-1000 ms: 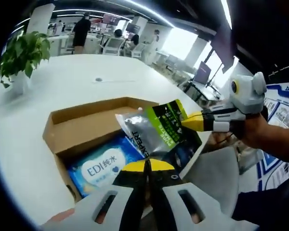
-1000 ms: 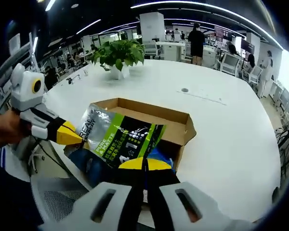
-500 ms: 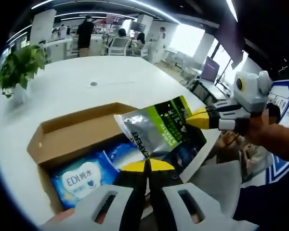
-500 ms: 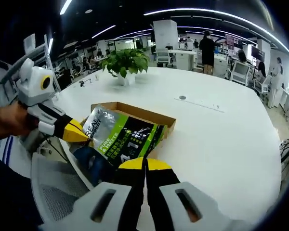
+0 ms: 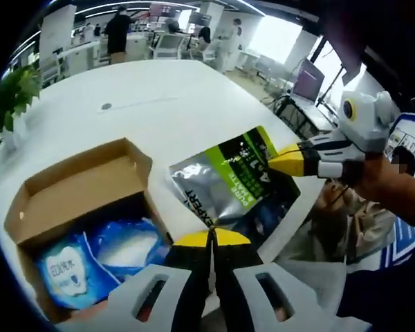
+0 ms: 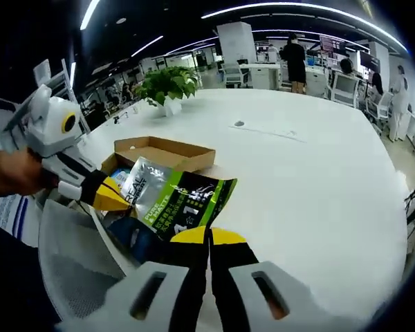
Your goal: Operate the shoe box by opening the lid, removing the specified soft item, and placing it in the target area until the item is outside and the box remains undamaged.
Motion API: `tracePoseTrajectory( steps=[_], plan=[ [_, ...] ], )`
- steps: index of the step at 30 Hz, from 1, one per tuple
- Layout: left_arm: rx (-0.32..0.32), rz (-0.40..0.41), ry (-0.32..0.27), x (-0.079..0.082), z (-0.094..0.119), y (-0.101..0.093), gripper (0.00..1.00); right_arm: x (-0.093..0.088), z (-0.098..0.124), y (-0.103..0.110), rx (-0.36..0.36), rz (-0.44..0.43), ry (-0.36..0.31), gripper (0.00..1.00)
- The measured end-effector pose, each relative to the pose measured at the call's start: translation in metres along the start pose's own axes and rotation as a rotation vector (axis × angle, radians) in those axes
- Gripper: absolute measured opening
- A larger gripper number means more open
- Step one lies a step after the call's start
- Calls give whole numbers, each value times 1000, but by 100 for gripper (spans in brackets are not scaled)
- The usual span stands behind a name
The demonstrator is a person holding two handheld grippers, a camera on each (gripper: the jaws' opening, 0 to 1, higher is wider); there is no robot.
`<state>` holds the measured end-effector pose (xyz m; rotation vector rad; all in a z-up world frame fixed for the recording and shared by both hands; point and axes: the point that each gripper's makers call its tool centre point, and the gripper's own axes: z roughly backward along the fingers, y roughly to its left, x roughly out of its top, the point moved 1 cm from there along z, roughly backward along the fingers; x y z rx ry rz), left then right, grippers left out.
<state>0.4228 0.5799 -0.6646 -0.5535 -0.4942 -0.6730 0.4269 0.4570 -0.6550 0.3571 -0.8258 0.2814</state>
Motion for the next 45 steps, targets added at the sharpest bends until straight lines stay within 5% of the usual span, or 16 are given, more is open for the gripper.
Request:
tracePoseTrajectory(
  steps=[12,29,40,45],
  plan=[
    [-23,-11,79,3,-57,-1,0,-29,-13,-43,-33,-39,64,0],
    [23,-40,94,14,-95,28,0,-37,-58,-72,-35,-35,115,0],
    [90,-260,209,-7,-111,41,0,-56,-81,-75,-29,-46,156,0],
    [97,-272,215,-10,-118,41,0,-66,-87,-81,-42,-54,171,0]
  ],
)
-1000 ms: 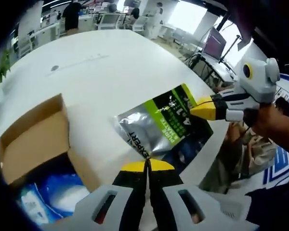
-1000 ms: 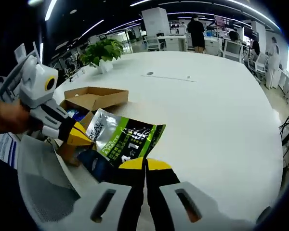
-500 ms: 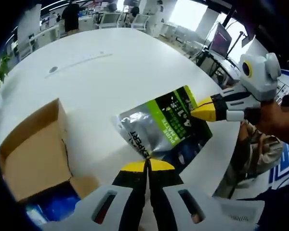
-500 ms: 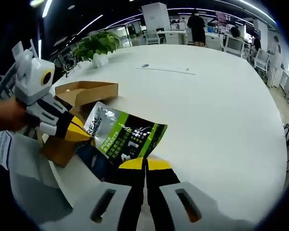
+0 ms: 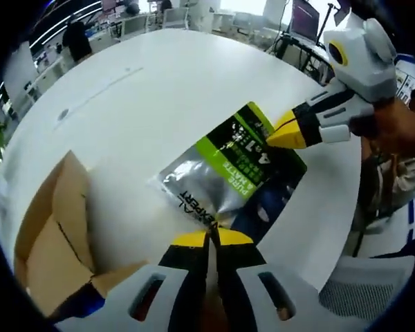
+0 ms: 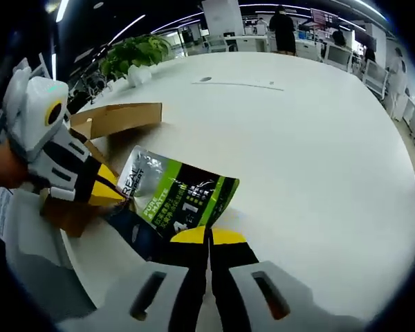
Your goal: Operate the shoe box by opening the lid, removing the specified soft item, and placing it in the target area until the item is outside and the box remains undamaged.
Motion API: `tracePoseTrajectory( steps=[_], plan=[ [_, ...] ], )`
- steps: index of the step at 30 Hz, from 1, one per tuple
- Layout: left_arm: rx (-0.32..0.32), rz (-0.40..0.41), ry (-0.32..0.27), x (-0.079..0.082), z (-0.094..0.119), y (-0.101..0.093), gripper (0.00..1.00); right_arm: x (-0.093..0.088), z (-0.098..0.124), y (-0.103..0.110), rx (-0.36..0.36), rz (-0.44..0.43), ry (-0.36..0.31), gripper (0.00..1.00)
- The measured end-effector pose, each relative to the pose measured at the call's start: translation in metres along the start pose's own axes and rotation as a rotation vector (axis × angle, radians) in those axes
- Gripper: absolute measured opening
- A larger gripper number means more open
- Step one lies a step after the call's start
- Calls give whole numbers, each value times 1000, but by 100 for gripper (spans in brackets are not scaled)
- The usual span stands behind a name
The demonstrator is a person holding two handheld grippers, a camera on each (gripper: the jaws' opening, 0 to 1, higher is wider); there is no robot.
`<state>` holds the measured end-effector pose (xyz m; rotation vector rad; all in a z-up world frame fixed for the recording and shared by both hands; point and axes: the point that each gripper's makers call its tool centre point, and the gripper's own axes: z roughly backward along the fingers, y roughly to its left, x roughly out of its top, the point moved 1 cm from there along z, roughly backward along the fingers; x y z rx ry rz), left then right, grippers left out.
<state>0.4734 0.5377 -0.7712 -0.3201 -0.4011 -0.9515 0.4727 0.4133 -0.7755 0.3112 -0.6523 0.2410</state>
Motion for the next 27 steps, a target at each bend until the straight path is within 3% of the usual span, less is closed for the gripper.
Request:
tracePoseTrajectory(
  steps=[6,11,16,23,27],
  plan=[
    [-10,16,19,-5,-3,4,4,-4,-5,-6,-1,3,19,0],
    [-23,17,-66,8,7,3,10,-12,-6,-5,17,-18,26,3],
    [-20,32,-108,15,25,2,16,-9,-4,-8,-14,-11,0,18],
    [-33,67,-221,31,54,0,19,-2,4,-9,-23,-7,-23,19],
    [-34,71,-224,27,63,1,21,2,13,-6,-32,-11,-36,19]
  ],
)
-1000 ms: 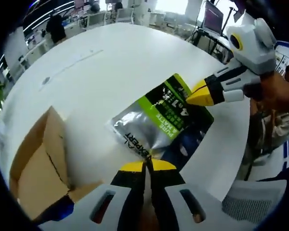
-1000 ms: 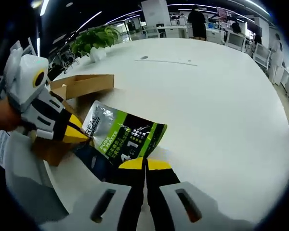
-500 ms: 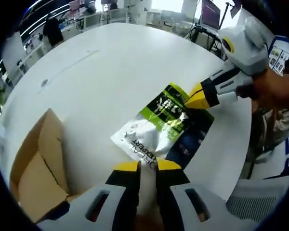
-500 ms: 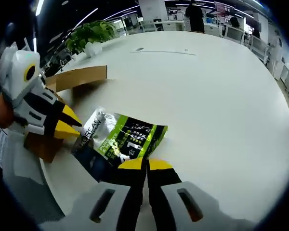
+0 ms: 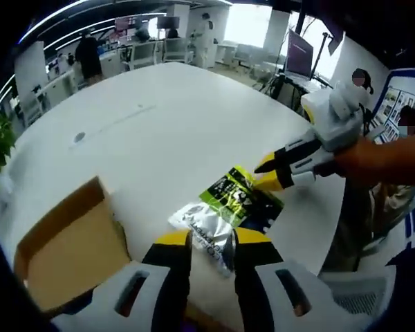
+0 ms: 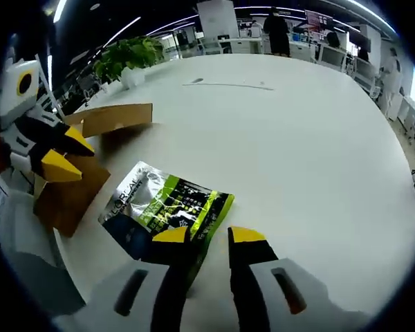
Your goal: Operate the shoe box by opening the lid, removing the specified soft item, and placing it in the target area until the item is outside and the box remains undamaged.
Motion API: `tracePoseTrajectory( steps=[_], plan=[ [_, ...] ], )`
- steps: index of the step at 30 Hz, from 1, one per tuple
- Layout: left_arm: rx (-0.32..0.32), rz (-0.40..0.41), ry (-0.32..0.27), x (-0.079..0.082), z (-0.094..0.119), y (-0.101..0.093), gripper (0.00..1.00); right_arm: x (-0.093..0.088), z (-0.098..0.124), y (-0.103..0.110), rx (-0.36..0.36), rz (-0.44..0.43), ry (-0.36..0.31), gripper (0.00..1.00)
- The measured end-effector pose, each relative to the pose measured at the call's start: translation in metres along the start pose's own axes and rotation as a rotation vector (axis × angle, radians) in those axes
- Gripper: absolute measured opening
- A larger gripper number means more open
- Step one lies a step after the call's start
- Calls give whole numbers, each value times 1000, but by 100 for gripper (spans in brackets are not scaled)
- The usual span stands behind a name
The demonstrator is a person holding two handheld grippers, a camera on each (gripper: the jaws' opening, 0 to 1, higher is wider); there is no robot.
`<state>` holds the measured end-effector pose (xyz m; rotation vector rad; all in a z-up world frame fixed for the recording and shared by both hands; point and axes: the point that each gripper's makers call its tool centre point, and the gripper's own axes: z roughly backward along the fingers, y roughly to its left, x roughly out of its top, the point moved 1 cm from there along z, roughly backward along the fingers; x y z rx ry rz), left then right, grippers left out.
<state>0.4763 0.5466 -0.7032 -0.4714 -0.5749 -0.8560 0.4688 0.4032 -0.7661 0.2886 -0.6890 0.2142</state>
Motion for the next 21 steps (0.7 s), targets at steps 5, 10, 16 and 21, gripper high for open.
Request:
tracePoseTrajectory(
  steps=[5,10,16,21],
  plan=[
    [6,20,-22,-1,10,1,24,8,13,6,-17,-4,-26,20],
    [16,41,-39,-5,20,7,24,14,22,15,-25,-8,-46,20],
    [43,52,-72,-11,39,20,24,18,32,29,-35,-3,-65,19],
    [65,70,-82,-23,55,31,25,20,38,44,-34,2,-74,20]
  ],
)
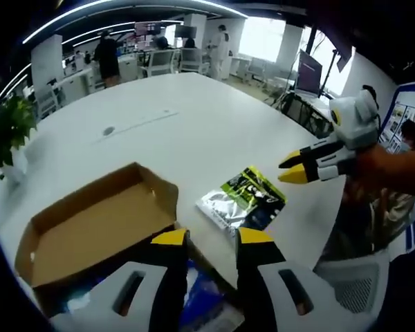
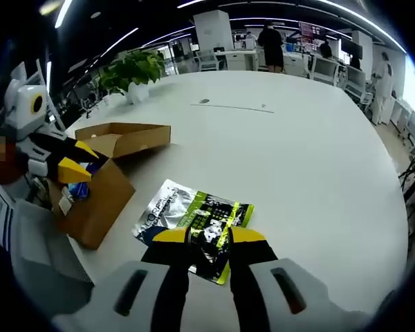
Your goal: Operate the shoe box by opening the lid, removing the specified soft item, and placing it in the target area until the item is outside and the box remains undamaged.
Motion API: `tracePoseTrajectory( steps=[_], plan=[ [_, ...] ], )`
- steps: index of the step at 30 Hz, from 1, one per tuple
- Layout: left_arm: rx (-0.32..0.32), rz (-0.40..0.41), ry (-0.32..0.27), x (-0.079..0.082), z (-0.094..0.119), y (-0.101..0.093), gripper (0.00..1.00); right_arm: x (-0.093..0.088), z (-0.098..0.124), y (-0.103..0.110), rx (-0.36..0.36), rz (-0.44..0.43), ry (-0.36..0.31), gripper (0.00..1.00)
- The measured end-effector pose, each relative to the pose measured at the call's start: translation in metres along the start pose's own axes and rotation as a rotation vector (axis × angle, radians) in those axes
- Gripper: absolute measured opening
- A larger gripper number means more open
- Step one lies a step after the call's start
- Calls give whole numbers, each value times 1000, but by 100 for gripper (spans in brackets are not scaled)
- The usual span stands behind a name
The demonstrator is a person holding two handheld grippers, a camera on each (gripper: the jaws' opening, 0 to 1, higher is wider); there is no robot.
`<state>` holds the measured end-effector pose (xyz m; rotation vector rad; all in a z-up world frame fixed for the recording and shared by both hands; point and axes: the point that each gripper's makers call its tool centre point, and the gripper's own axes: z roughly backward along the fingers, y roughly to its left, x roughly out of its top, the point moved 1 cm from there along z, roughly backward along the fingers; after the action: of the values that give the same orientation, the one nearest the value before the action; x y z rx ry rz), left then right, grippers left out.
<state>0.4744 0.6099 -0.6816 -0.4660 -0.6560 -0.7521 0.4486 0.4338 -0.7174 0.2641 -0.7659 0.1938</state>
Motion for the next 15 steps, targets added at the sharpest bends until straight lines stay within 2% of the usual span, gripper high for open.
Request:
tracePoseTrajectory(
  steps=[6,15],
  plan=[
    [19,23,-8,-14,21,15,26,8,4,24,7,8,-23,20],
    [49,35,-29,-37,59,38,27,22,4,75,24,45,-43,20]
  ],
)
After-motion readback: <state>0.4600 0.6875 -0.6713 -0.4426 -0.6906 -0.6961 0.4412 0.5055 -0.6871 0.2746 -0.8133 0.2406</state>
